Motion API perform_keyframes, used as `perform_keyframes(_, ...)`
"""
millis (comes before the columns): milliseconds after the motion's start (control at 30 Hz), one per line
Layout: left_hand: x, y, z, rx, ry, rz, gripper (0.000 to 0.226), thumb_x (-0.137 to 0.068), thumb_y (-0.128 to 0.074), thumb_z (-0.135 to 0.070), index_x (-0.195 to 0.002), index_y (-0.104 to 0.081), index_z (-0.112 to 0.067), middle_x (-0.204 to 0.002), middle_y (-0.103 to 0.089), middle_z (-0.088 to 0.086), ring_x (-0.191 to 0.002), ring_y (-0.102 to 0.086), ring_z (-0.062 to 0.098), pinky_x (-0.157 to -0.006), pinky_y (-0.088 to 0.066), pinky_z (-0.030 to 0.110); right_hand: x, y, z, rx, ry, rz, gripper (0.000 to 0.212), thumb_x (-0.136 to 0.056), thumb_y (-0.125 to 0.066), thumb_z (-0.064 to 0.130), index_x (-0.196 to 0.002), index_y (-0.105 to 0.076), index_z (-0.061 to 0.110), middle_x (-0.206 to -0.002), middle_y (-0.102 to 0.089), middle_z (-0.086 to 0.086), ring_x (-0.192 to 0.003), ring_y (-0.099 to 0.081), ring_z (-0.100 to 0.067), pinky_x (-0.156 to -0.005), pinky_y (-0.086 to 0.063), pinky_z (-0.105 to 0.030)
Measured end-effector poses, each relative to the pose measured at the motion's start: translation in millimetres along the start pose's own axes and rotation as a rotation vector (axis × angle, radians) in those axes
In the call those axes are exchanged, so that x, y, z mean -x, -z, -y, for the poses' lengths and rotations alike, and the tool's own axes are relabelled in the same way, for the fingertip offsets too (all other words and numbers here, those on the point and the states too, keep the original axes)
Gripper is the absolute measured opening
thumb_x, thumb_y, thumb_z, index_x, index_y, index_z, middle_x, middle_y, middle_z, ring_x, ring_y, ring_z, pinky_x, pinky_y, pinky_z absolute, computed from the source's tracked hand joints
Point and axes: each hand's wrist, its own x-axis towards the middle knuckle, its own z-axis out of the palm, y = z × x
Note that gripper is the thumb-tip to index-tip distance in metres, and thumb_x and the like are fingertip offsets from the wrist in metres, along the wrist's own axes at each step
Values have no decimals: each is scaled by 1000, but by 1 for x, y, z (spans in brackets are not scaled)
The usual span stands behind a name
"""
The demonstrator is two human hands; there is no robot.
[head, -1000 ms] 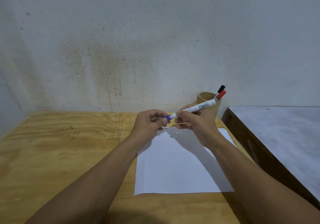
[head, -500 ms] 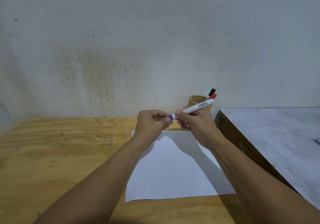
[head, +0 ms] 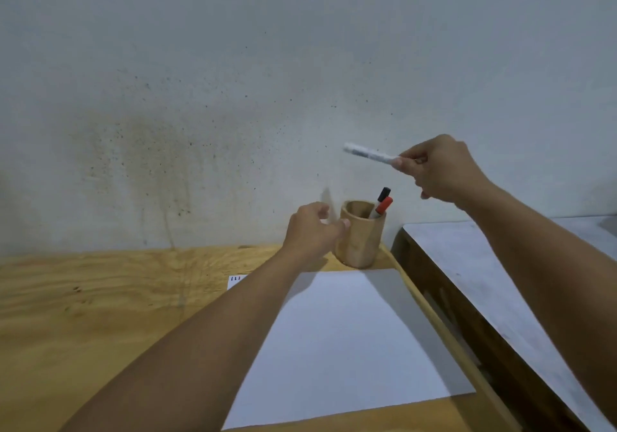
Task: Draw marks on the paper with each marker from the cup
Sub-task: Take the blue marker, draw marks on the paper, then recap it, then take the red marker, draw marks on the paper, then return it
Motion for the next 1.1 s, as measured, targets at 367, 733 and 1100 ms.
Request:
perform_keyframes(367, -21, -26, -8, 104, 10, 88, 53, -84, -63, -31, -131, -50, -10, -135, -55, 5, -122, -50, 23, -102, -43, 40, -34, -29, 0, 369, 182, 186, 26, -90, -55, 4, -111, -69, 5, -114, -65, -11, -98, -63, -28, -86, -56, -38)
perform_keyframes(733, -28, -27, 5, 195, 34, 99, 59, -75, -71, -33, -129, -54, -13, -136, -56, 2, -122, -53, 17, -104, -43, 40, -31, -67, -28, 318, 167, 71, 26, -79, -73, 48, -96, -75, 28, -104, -68, 5, -116, -45, -23, -84, -29, -36)
perform_keyframes(1100, -29, -30, 12, 219, 65, 95, 63, -70, -72, -40, -127, -56, -18, -122, -66, 3, -116, -57, 16, -103, -44, 39, 0, -72, -48, -151, -275, 32, 45, -68, -82, 46, -71, -63, 5, -66, -58, -5, -65, -57, -21, -69, -54, -40)
